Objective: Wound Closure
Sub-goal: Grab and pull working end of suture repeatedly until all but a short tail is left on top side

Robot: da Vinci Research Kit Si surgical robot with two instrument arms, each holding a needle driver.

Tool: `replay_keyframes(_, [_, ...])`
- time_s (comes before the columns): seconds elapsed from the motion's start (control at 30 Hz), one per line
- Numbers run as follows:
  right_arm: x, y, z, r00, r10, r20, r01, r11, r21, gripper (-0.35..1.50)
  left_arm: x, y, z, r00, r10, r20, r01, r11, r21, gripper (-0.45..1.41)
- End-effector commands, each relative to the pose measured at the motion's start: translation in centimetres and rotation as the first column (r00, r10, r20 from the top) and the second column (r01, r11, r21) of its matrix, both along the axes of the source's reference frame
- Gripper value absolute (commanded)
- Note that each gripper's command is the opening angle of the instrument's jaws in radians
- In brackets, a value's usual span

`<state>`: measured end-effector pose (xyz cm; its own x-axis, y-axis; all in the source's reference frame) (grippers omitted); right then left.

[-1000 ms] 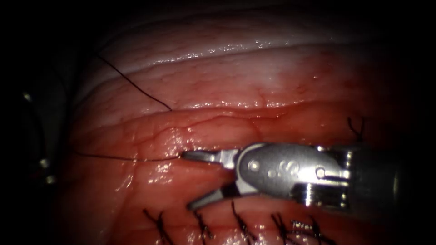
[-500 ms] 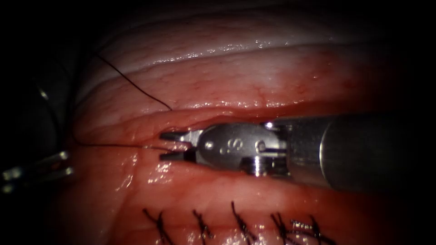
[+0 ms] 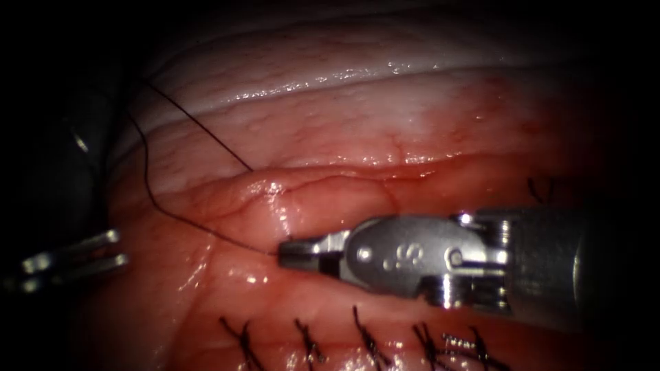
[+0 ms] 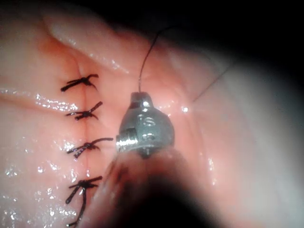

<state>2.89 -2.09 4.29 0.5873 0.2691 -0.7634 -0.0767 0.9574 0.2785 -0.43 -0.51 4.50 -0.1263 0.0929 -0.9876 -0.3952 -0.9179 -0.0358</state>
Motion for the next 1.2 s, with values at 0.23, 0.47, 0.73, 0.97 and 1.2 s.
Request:
replay_keyframes(0.23, [-0.07,-0.56,-0.70,0.998,-0.038,-0.043,0.039,0.999,0.020,-0.35,-0.11,-0.01,0.15,1.000,0.007,0.001,-0.007,1.000,0.009,-0.45])
replay_keyframes(0.47, [0.07,-1.11,-1.37,0.993,-0.083,-0.088,0.087,0.995,0.042,-0.35,-0.10,-0.02,0.18,1.000,0.008,0.004,-0.008,1.000,0.018,-0.45])
replay_keyframes(0.73, [0.34,-1.07,-1.39,0.985,-0.084,-0.147,0.086,0.996,0.009,0.29,-0.06,-0.05,0.21,1.000,0.015,0.005,-0.015,1.000,0.020,-0.45])
replay_keyframes(0.97, [0.29,-0.50,-1.03,0.975,-0.029,-0.221,0.005,0.994,-0.107,1.18,0.26,0.02,0.34,0.997,-0.029,-0.075,0.032,0.999,0.042,-0.45])
replay_keyframes(1.2, [0.19,0.03,-0.59,0.981,-0.012,-0.194,-0.018,0.988,-0.151,1.13,0.42,0.11,0.52,0.991,-0.053,-0.121,0.058,0.997,0.041,-0.45])
